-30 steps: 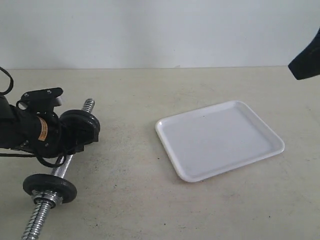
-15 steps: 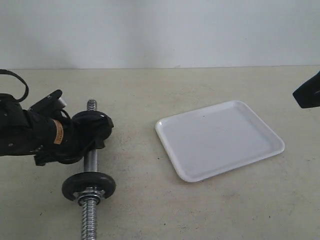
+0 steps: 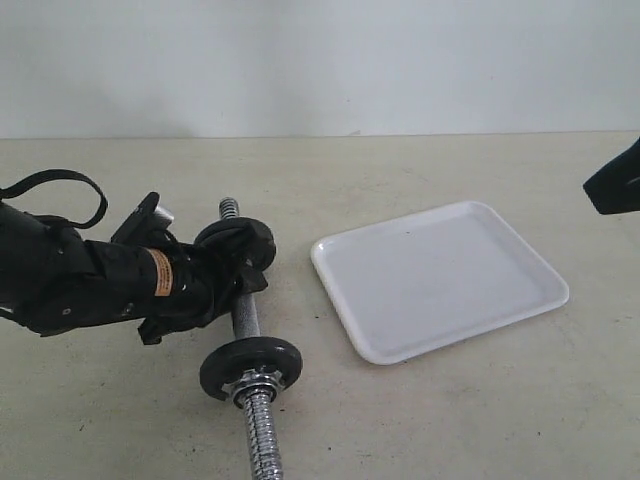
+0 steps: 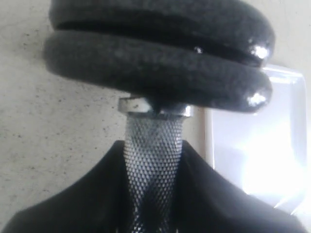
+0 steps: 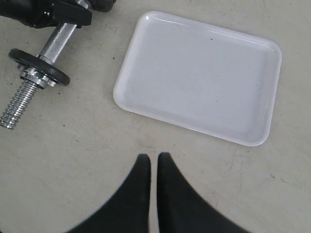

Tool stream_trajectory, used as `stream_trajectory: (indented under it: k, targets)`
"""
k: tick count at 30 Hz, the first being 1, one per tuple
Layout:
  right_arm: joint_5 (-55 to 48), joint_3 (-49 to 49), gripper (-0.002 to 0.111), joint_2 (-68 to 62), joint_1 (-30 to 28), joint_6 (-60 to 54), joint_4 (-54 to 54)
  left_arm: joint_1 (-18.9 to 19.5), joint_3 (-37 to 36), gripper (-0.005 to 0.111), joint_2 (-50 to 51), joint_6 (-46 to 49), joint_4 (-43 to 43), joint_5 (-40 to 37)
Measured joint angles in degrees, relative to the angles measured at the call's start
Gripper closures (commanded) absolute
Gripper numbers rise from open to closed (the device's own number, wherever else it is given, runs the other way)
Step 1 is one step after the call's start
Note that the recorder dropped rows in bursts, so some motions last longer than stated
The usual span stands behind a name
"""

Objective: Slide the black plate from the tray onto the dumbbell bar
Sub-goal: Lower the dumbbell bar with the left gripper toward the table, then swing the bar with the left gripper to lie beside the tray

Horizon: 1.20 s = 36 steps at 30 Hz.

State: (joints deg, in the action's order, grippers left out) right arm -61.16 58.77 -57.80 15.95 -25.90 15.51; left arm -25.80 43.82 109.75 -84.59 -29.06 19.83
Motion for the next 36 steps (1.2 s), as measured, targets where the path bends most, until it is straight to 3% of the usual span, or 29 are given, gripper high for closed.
stream_trajectory:
  k: [11,36]
  targets:
    - [0.0,0.0,0.109,0.0,0.0,0.0,0.22,-2.15,0.0,0.102,0.0,0.13,3.95,0.12]
    - [0.24,0.0,0.109,0.0,0.0,0.0,0.32,-2.2,0.0,0.099,0.0,1.98,3.82,0.12]
